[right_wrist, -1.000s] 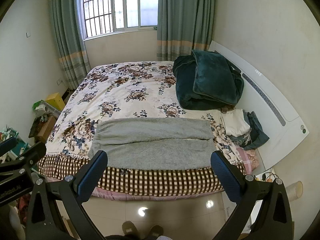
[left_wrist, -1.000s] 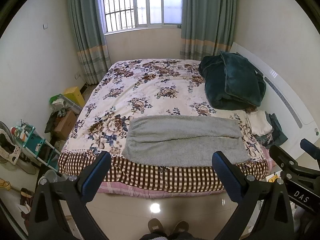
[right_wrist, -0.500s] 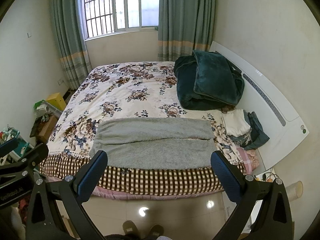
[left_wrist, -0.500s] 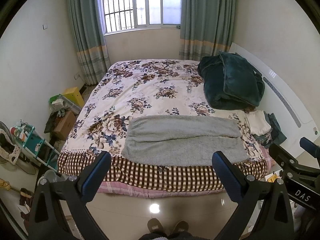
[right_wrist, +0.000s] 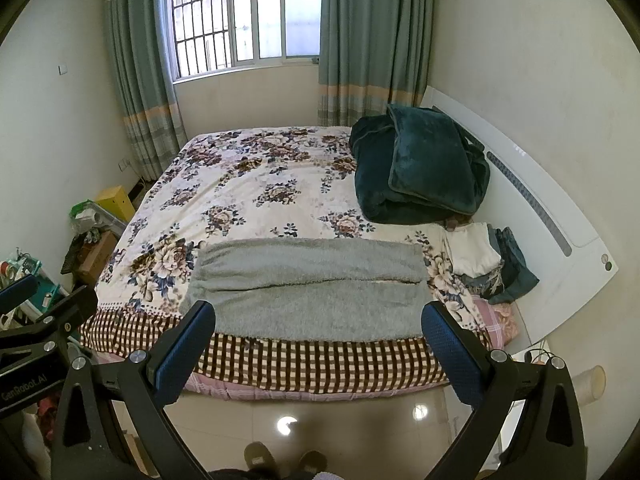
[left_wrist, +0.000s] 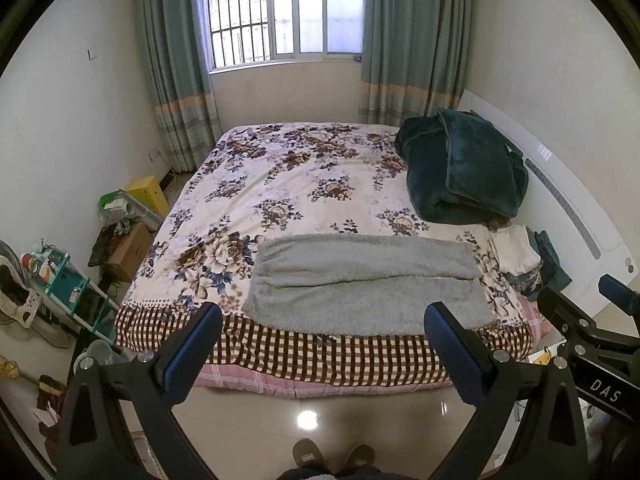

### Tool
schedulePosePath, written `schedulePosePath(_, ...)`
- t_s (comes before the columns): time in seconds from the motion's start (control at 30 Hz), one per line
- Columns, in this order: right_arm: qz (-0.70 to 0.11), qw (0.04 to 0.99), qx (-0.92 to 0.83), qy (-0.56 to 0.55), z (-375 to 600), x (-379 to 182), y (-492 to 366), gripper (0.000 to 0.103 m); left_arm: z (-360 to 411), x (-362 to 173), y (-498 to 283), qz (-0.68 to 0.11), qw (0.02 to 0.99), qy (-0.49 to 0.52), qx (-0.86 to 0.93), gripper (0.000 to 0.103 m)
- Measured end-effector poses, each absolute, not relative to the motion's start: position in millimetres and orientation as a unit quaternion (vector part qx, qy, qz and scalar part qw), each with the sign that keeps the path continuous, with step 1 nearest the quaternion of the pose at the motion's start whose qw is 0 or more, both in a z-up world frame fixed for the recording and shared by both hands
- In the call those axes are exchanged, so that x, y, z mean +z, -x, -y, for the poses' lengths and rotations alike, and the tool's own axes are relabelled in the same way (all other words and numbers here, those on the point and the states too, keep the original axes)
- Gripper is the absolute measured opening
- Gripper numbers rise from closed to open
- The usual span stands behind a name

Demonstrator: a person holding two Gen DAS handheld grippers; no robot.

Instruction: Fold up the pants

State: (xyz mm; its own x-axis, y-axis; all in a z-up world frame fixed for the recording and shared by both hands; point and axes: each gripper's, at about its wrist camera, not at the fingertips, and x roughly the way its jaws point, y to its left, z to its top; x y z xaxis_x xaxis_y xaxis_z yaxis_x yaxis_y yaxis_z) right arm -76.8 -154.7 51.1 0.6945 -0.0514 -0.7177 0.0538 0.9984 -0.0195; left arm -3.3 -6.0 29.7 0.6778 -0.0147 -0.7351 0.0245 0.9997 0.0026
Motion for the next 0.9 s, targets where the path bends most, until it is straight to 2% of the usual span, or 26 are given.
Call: schedulePosePath(0.9, -0.389, 0.921, -0.027, -0.002, 148.4, 54.1, 79.9, 0.103, 6.2, 36.1, 2.8, -0.397, 0.918, -0.003, -0.010, 0.103)
